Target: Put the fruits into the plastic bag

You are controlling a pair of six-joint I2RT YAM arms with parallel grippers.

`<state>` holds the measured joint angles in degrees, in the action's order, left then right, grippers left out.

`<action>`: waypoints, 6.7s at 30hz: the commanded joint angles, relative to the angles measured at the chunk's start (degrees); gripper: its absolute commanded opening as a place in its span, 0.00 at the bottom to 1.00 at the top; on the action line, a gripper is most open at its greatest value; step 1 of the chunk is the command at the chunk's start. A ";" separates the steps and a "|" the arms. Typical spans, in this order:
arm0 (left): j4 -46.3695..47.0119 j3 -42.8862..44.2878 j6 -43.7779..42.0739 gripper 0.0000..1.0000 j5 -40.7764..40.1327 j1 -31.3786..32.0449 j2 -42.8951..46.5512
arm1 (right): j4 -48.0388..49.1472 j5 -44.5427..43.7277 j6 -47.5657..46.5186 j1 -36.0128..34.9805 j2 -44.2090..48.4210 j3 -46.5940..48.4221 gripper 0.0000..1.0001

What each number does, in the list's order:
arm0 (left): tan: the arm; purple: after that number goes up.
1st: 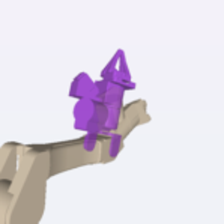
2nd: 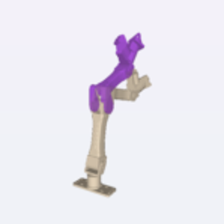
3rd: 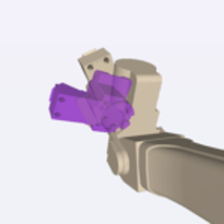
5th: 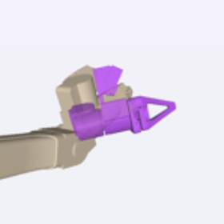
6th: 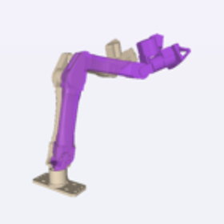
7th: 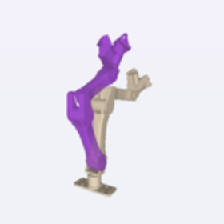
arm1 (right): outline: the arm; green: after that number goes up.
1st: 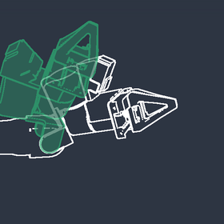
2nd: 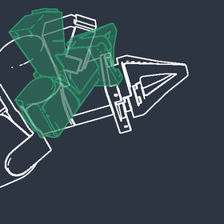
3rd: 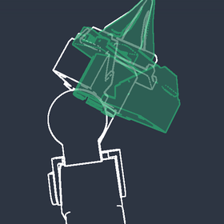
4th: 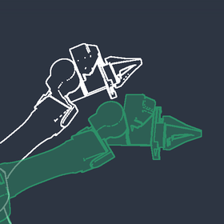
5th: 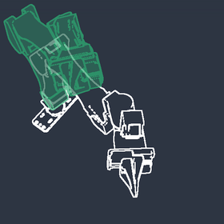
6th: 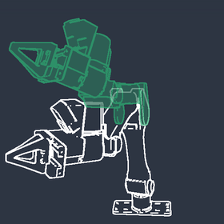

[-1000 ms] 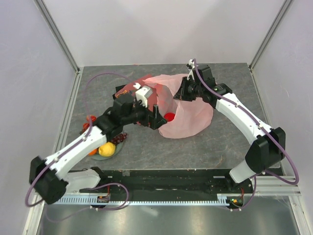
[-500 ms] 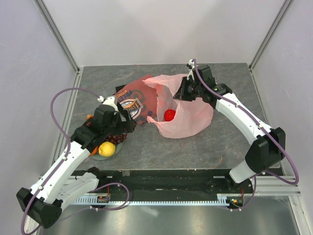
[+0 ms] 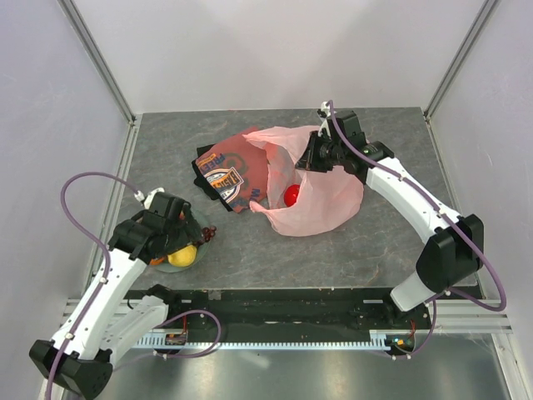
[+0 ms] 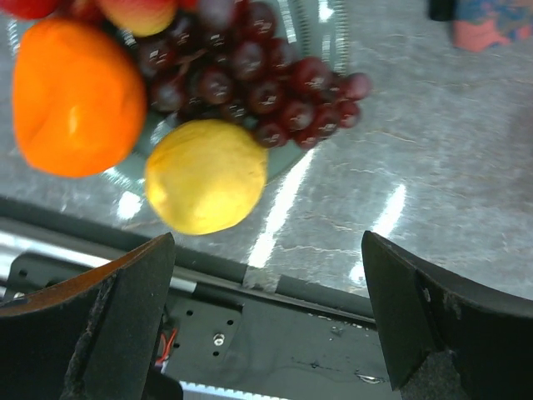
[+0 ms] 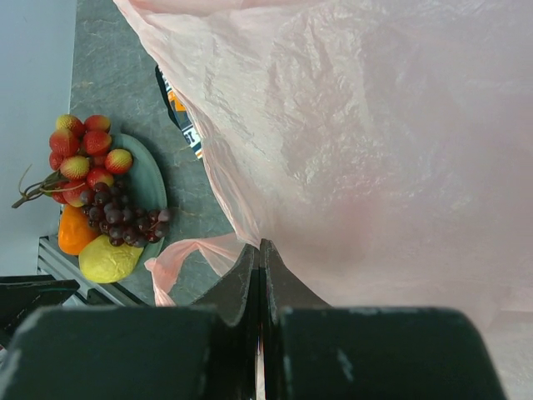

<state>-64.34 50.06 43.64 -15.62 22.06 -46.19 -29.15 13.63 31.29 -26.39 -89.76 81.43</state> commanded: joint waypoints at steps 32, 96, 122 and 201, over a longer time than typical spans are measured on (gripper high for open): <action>12.21 -11.04 7.60 0.99 1.03 -10.46 -6.45 | 4.36 1.14 1.41 2.49 -1.21 0.93 0.02; 40.04 -6.12 -1.19 0.01 21.85 -10.11 7.36 | 5.33 2.46 1.67 3.45 -3.14 1.98 0.02; 59.16 21.38 -9.36 0.01 33.19 11.15 -49.68 | 6.21 2.37 5.27 3.54 1.34 -0.92 0.02; 54.58 15.32 -43.45 0.92 25.37 10.10 -30.87 | -9.35 -5.72 -10.81 6.26 3.36 -2.60 0.08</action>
<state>-12.10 65.25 11.60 5.87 31.97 -75.22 -38.02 7.81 23.05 -20.82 -86.02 74.87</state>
